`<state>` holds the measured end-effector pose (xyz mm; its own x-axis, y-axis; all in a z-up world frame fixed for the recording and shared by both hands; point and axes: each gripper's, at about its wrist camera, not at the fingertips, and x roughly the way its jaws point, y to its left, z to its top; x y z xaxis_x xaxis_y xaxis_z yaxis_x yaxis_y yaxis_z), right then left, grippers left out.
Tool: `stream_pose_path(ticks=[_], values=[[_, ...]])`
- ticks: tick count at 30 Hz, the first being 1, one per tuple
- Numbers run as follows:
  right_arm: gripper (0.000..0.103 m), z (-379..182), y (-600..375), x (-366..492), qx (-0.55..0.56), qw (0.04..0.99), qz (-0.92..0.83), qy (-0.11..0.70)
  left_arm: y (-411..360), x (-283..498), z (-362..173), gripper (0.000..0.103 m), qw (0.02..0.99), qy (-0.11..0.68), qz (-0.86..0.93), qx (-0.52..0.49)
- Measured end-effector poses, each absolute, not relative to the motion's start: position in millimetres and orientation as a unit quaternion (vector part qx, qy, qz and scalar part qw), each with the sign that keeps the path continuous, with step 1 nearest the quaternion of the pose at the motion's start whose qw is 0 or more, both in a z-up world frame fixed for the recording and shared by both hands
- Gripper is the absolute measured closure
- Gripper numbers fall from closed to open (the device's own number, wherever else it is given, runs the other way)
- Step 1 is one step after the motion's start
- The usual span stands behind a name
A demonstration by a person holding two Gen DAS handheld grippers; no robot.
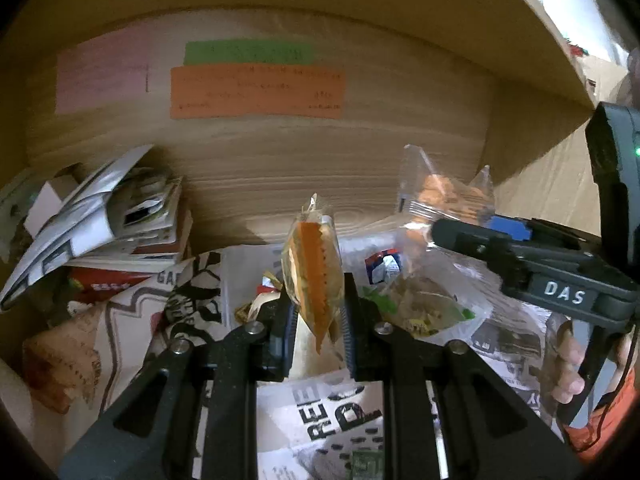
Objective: Organize snacks
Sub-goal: 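Drop the orange bag into the box with the left tool while the right drops cookies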
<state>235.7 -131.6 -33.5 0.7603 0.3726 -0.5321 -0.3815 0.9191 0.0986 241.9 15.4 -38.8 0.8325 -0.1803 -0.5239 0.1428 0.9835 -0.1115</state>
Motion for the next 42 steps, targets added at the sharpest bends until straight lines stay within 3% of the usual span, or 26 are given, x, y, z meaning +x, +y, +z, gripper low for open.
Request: stream_pose_path(ticks=[21, 24, 28, 30, 42], values=[[0.045, -67.8, -117.4, 288.0, -0.032, 0.915, 0.197, 0.35, 22.6, 298.6, -77.0, 0.083, 0.933, 0.344, -0.075, -0.075], [0.045, -67.6, -120.4, 285.2, -0.033, 0.916, 0.194, 0.349, 24.1, 296.3, -77.5, 0.08, 0.932, 0.346, -0.07, -0.076], [0.042, -63.4, -124.0, 276.7, -0.036, 0.918, 0.193, 0.344, 25.8, 287.2, -75.4, 0.062, 0.934, 0.342, -0.065, -0.076], [0.041, -61.9, -125.1, 272.0, -0.039, 0.92, 0.191, 0.34, 27.0, 277.6, -72.1, 0.059, 0.937, 0.335, -0.06, -0.072], [0.03, -46.7, -139.4, 228.2, -0.028, 0.927, 0.199, 0.317, 27.9, 226.6, -48.4, 0.047, 0.951, 0.302, -0.057, -0.041]])
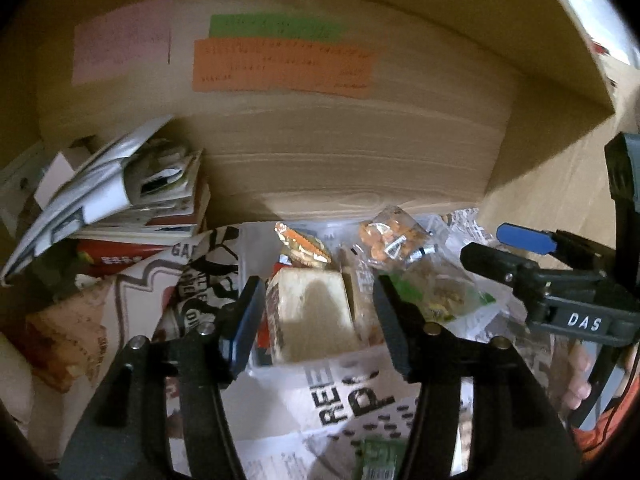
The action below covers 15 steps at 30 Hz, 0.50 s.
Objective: Organize snacks
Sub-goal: 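Drop the orange bag into the box with the left tool while the right drops cookies, then grasp the green pea snack bag with the left tool while the right grasps the wafer bar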
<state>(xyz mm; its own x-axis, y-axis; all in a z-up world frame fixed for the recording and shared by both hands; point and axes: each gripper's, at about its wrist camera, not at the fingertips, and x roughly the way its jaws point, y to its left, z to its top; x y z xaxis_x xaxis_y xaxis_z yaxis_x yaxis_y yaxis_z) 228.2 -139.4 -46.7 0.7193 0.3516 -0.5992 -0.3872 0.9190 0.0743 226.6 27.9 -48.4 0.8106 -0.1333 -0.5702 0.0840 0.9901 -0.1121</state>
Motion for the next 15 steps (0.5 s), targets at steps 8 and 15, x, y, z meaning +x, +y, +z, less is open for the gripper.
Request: stream_pose_path(ticks=[8, 15], values=[[0.03, -57.3, -142.3, 192.9, -0.038, 0.929, 0.188, 0.316, 34.0, 186.8, -55.6, 0.043, 0.95, 0.306, -0.061, -0.034], [0.03, -82.1, -143.7, 167.2, -0.018, 0.914, 0.204, 0.351, 44.9, 159.9, -81.4, 0.043, 0.938, 0.339, -0.062, -0.042]])
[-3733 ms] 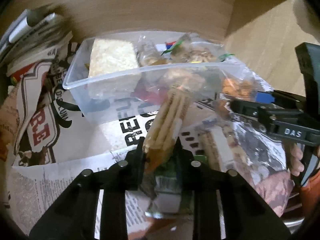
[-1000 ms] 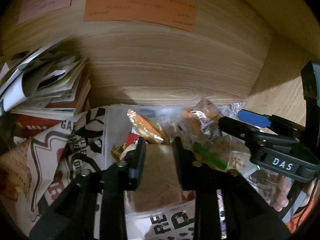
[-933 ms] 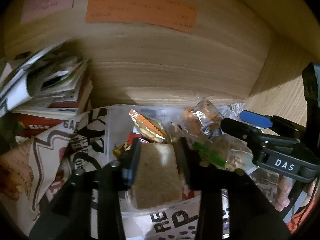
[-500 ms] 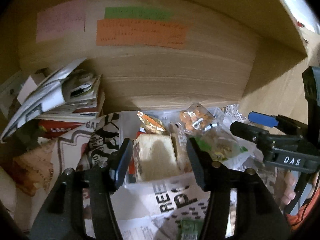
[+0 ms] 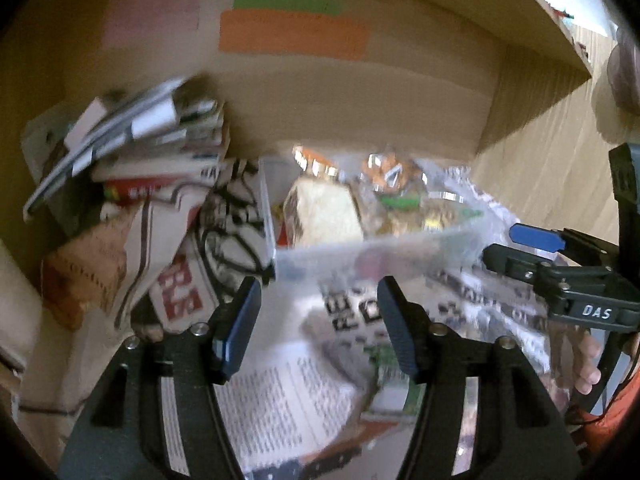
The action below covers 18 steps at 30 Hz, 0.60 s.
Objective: Organize snacks
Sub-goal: 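Grasp the green pea snack bag with the left tool while the right grasps the wafer bar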
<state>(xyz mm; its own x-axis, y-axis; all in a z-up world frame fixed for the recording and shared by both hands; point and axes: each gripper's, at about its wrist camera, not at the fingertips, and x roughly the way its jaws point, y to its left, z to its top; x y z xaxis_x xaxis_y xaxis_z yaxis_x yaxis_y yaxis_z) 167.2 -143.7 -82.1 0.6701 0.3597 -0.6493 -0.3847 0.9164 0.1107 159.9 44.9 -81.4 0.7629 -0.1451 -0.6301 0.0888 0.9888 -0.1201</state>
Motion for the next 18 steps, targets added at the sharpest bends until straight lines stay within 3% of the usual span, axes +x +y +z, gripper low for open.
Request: stream_pose_path(ticks=[12, 18], values=[[0.03, -125.0, -126.2, 133.0, -0.019, 0.887, 0.218, 0.406, 43.5, 133.3, -125.3, 0.043, 0.919, 0.386, -0.073, -0.036], [0.03, -141.9, -123.4, 125.7, -0.03, 0.876, 0.221, 0.428, 31.4, 126.7, -129.8, 0.037, 0.915, 0.392, -0.09, -0.029]])
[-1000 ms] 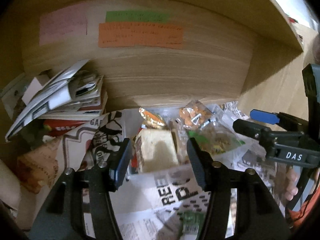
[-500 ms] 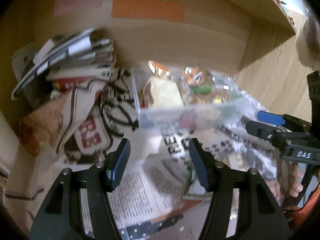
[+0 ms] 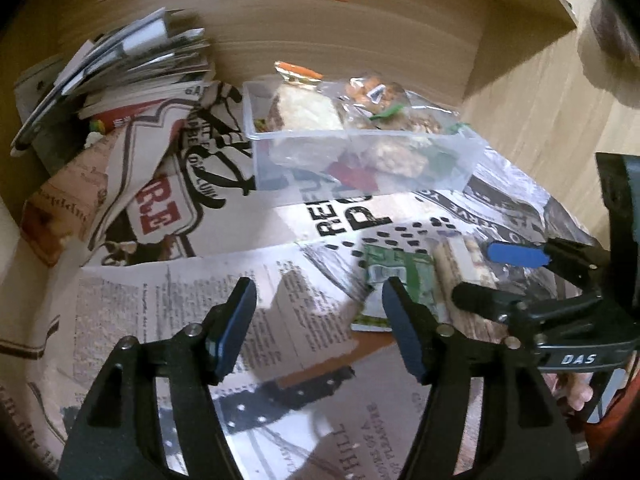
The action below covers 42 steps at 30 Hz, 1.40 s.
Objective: Organize snacks
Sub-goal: 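Grasp the green pea snack bag with the left tool while the right grasps the wafer bar, then lower the green bag into the clear box with the left tool while the right places the wafer bar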
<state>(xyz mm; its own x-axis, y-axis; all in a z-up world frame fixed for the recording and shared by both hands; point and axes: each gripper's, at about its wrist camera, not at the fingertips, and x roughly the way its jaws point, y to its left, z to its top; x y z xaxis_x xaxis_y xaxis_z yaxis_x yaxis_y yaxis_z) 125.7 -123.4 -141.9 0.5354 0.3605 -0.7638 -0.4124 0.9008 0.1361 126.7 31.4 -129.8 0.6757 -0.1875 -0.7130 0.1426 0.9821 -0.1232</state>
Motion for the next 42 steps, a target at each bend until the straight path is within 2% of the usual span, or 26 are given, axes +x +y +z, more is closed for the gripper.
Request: stream_pose_path(ticks=[14, 20, 22, 23, 24, 27, 33, 42], values=[[0.031, -147.0, -168.1, 130.0, 0.01, 0.88, 0.197, 0.432, -8.4, 139.1, -148.3, 0.033, 0.897, 0.423, -0.127, -0.01], [0.045, -150.4, -156.4, 135.6, -0.005, 0.876, 0.215, 0.432, -15.9, 144.2, -154.9, 0.034, 0.9, 0.419, -0.121, -0.003], [0.055, -151.4, -153.7, 136.7, -0.012, 0.877, 0.216, 0.43, -16.7, 144.0, -155.8, 0.034, 0.901, 0.417, -0.12, 0.001], [0.058, -151.8, -152.6, 136.9, -0.013, 0.878, 0.215, 0.428, -17.6, 144.3, -156.0, 0.035, 0.901, 0.416, -0.121, 0.004], [0.06, -152.0, -152.2, 137.1, -0.014, 0.879, 0.213, 0.427, -18.0, 144.6, -156.1, 0.04, 0.901, 0.416, -0.12, 0.005], [0.061, -151.6, -154.2, 138.1, -0.004, 0.879, 0.215, 0.425, -14.9, 146.1, -155.6, 0.054, 0.901, 0.417, -0.122, 0.002], [0.061, -148.7, -157.6, 138.7, 0.005, 0.88, 0.215, 0.423, -11.1, 145.9, -152.8, 0.058, 0.901, 0.417, -0.121, -0.007], [0.061, -120.8, -166.4, 139.7, 0.015, 0.897, 0.211, 0.388, -2.2, 144.5, -128.7, 0.059, 0.911, 0.394, -0.12, -0.018]])
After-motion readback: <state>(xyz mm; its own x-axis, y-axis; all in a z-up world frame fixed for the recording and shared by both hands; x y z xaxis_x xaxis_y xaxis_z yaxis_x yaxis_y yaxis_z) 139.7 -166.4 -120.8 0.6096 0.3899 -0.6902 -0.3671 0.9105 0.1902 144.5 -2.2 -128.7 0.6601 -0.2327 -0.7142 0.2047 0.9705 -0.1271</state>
